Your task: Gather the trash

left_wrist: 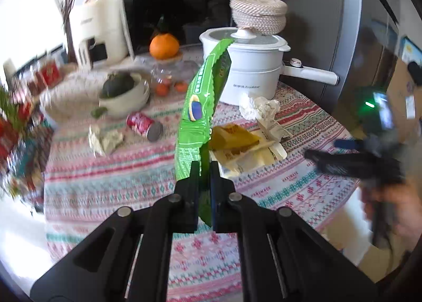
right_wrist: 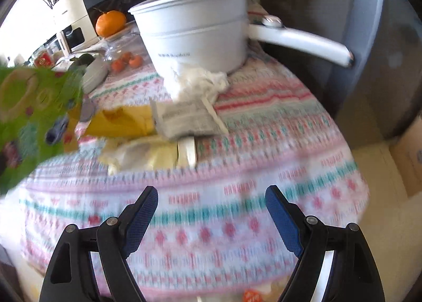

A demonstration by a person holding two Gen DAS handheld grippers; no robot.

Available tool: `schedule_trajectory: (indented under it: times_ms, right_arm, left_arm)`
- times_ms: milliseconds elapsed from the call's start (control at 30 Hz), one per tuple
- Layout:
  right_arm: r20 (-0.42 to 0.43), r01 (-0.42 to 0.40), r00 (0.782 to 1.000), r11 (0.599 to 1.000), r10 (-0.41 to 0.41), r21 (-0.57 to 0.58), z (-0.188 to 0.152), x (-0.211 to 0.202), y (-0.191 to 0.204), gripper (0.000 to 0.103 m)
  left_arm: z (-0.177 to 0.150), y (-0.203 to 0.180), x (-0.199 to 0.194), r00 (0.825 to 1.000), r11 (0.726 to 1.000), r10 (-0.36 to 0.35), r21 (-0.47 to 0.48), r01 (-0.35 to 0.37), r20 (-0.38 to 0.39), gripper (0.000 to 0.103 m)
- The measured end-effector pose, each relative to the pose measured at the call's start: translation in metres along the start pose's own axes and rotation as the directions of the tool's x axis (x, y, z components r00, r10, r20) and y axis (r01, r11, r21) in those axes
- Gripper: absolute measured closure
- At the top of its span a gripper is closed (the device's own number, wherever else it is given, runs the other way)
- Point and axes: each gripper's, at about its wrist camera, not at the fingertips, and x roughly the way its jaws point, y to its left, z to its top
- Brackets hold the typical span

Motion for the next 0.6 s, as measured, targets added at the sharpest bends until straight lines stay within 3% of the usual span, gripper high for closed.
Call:
schedule_trajectory:
  times_ms: [100, 267, 367, 433, 500, 600]
  right_arm:
    - [0.013, -0.002, 1.000, 1.000, 0.002, -0.008, 0.023, 0.023, 0.011, 0.019]
    - [0.015, 0.031, 0.999, 0.998, -0.030, -0.059, 0.044, 0.059, 0.037, 0.036]
    - [0.002, 0.093, 0.996, 0.986, -0.093, -0.136, 0.049, 0.078, 0.053, 0.054]
    - [0.002, 0.117, 0.993, 0.979, -0.118, -0.166, 0.051, 0.084, 0.059, 0.079]
    - [0.006, 0.128, 0.992, 0.976, -0.129, -0.178, 0.053, 0.088, 0.060, 0.093]
    - [0.036, 0.140, 0.990, 0.973, -0.136, -0.184, 0.056, 0.081, 0.059, 0.096]
  left_arm:
    - [-0.008, 0.004, -0.001, 1.000, 1.000, 0.003, -0.010, -0.003, -0.013, 0.095]
    - [-0.013, 0.013, 0.002, 1.000, 0.999, -0.012, -0.042, 0.011, -0.024, 0.095]
    - [-0.014, 0.016, 0.005, 0.999, 0.998, -0.024, -0.053, 0.022, -0.036, 0.095]
    - [-0.015, 0.017, 0.009, 0.999, 0.998, -0.027, -0.054, 0.025, -0.044, 0.095]
    - [-0.016, 0.018, 0.012, 0.998, 0.998, -0.034, -0.061, 0.030, -0.053, 0.095]
    - [-0.014, 0.020, 0.011, 0.998, 0.997, -0.043, -0.072, 0.039, -0.050, 0.095]
